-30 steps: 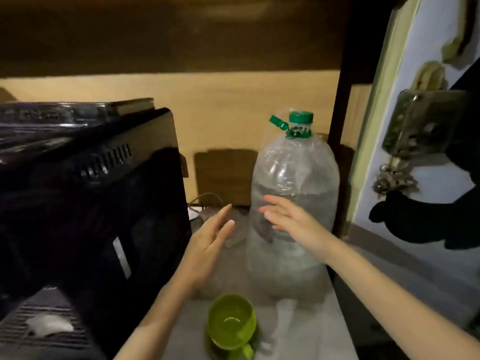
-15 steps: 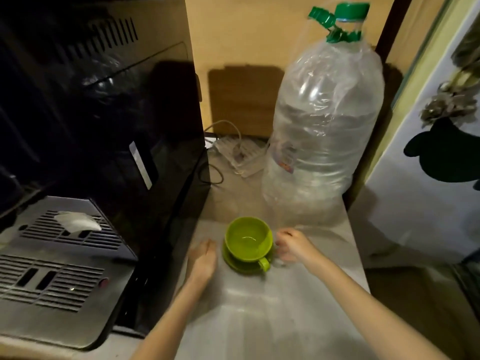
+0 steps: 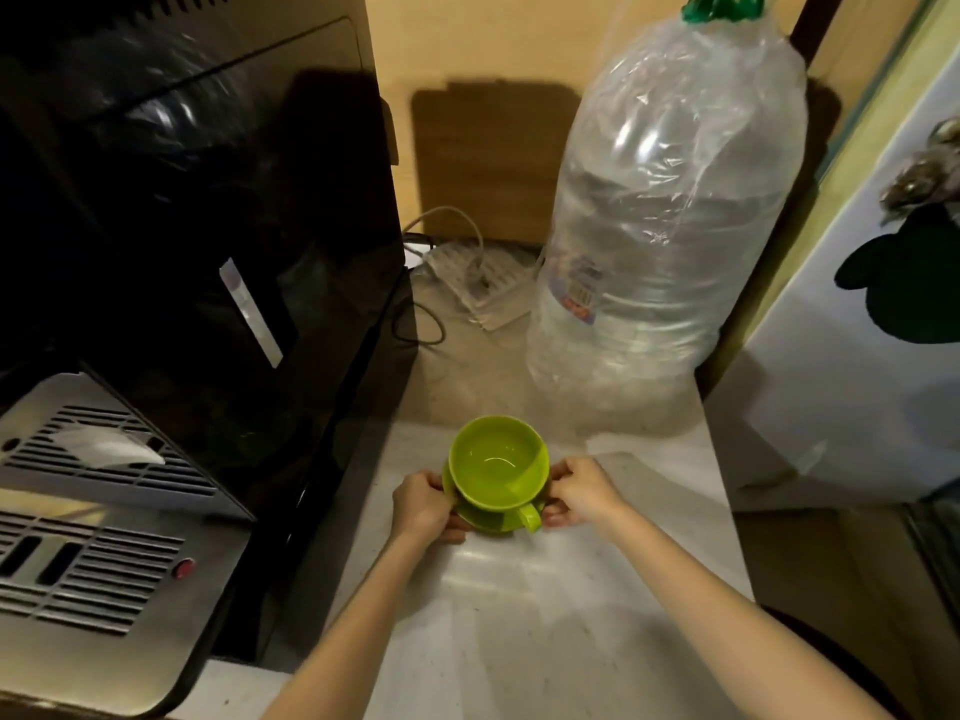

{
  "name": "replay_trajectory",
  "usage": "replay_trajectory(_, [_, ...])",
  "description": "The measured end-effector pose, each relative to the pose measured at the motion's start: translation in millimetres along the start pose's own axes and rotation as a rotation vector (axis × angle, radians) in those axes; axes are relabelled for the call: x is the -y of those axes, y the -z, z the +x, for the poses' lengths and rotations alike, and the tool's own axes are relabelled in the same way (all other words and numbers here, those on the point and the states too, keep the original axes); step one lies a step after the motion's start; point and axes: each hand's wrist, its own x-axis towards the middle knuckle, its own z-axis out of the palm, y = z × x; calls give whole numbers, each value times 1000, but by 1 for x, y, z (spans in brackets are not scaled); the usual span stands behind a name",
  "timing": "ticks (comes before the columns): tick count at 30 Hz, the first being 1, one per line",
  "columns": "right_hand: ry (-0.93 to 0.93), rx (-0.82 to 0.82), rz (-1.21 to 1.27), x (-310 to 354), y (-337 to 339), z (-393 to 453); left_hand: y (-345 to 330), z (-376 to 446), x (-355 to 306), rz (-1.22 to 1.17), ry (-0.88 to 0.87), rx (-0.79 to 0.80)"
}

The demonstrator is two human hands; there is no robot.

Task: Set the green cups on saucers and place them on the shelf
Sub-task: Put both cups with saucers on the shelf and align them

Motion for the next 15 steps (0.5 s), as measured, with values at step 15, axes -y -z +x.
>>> replay_trajectory(15, [154,-1,118,33,47,-50,-2,-29,-51,-253,-161,187])
